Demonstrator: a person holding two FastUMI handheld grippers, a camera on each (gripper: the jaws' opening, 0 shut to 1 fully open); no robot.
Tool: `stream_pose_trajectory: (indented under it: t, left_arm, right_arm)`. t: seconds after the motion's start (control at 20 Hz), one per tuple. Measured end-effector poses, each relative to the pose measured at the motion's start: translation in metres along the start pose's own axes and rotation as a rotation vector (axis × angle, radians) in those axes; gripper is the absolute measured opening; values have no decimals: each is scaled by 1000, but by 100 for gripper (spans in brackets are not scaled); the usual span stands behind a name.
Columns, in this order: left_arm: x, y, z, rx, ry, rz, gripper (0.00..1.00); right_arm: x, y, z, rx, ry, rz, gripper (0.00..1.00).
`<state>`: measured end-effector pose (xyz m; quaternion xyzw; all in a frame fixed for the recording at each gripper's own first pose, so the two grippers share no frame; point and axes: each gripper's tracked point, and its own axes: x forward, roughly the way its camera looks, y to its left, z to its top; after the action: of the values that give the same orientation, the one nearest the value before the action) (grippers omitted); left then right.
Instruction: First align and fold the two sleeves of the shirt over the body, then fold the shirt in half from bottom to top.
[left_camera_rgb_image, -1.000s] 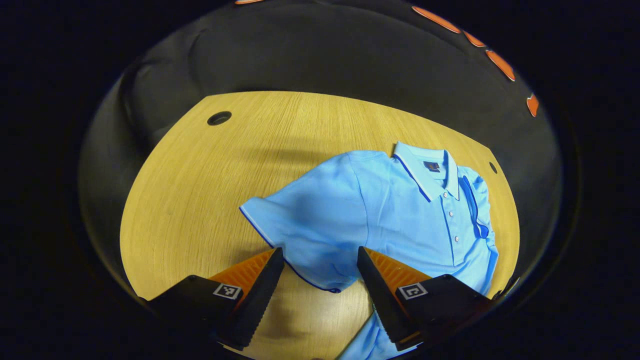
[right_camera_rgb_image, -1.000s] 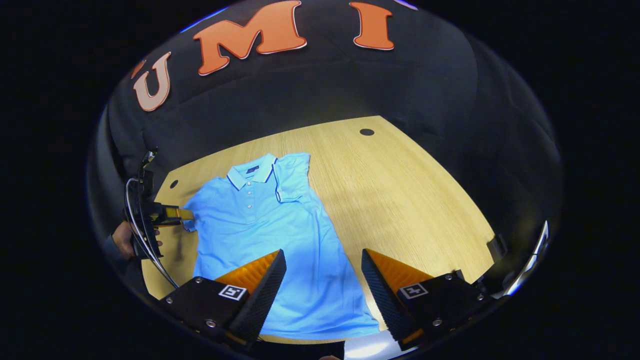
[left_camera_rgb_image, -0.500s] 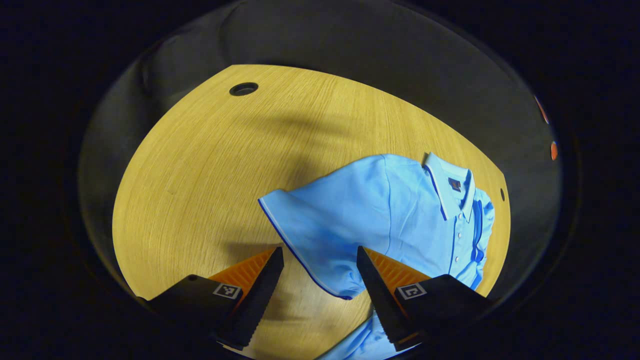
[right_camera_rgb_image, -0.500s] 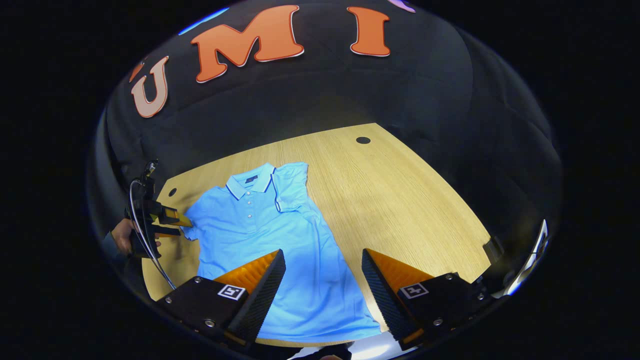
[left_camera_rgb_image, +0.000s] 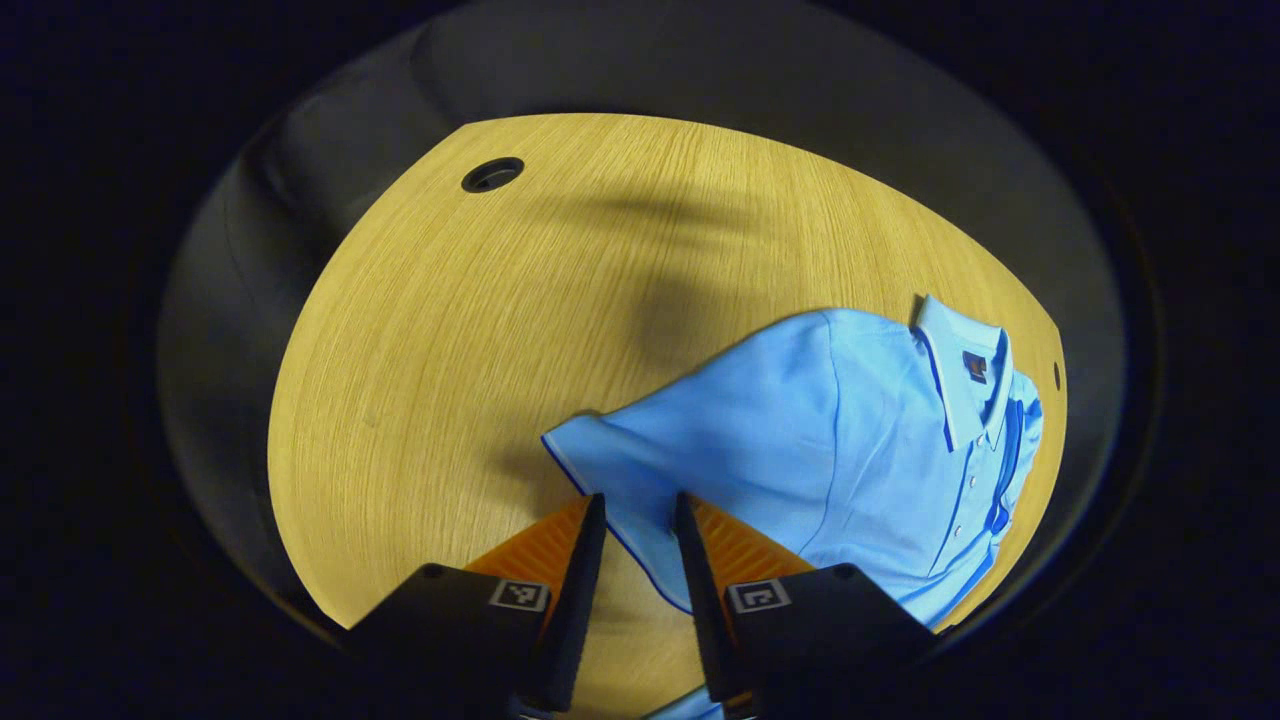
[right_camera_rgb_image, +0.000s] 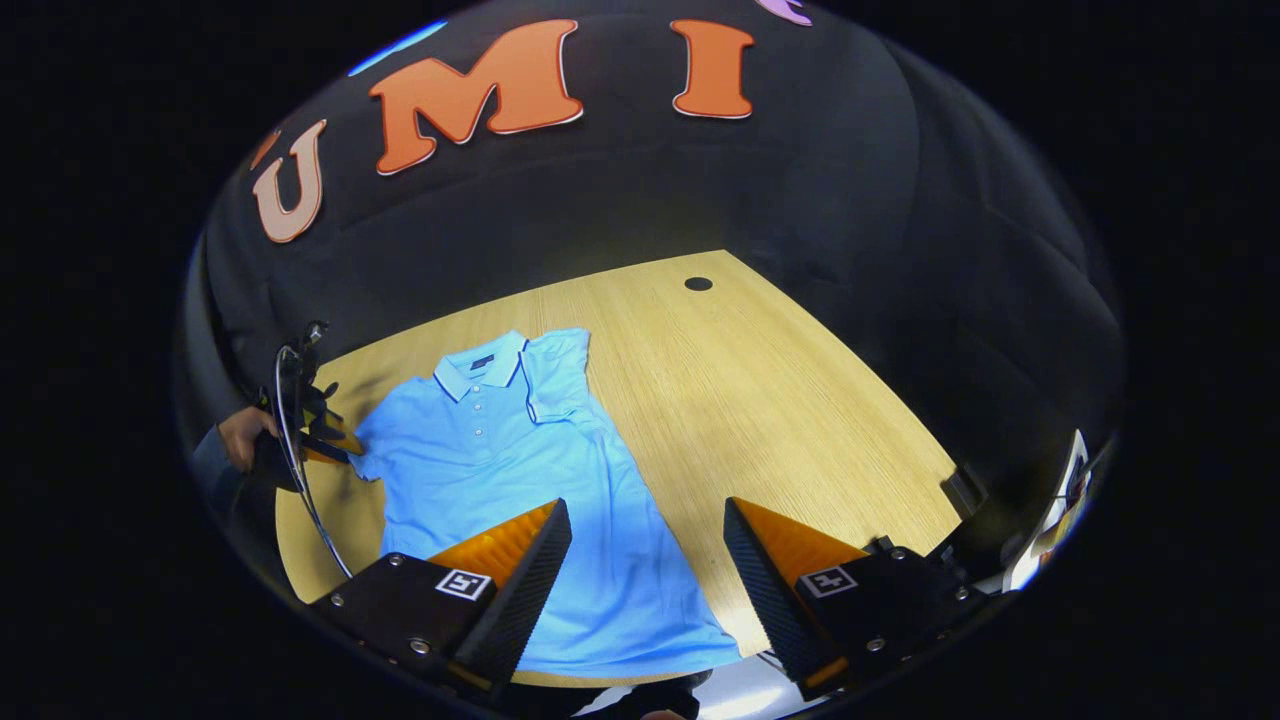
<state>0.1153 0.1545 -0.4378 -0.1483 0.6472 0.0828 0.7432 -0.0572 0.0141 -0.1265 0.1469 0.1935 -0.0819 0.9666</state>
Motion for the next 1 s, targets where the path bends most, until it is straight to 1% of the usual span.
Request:
stream_pose_trajectory:
  t: [0.1,0.15,0.2,0.3,0.4,0.6,0.8,0.9,1.0]
  left_arm:
    - [-1,-10,0,10,-3,-26,22]
    - [-1,-17,1,27,-6,-58,14]
    - [-3,-25,1,35,-7,-92,9]
    - [-12,-37,8,55,-42,-141,8]
    - [-25,-49,17,77,-90,-168,8]
    - [-47,-80,23,127,-138,-215,7]
    - [-61,-115,24,171,-155,-263,8]
    - [-69,-142,22,204,-161,-316,8]
    - [-71,-164,17,235,-155,-349,7]
  right_arm:
    - [-2,-5,-3,18,-5,-3,96]
    - [-2,-8,-4,26,-4,-1,96]
    - [-4,-12,-7,31,1,-3,96]
    - [-6,-21,-7,31,-5,-10,96]
    - [-12,-30,-6,31,-9,-13,96]
    - [-17,-48,-5,36,-17,-22,96]
    - [-21,-64,-10,36,-15,-33,96]
    - [-23,-73,-17,39,-7,-50,96]
    - [-25,-79,-23,52,-1,-63,96]
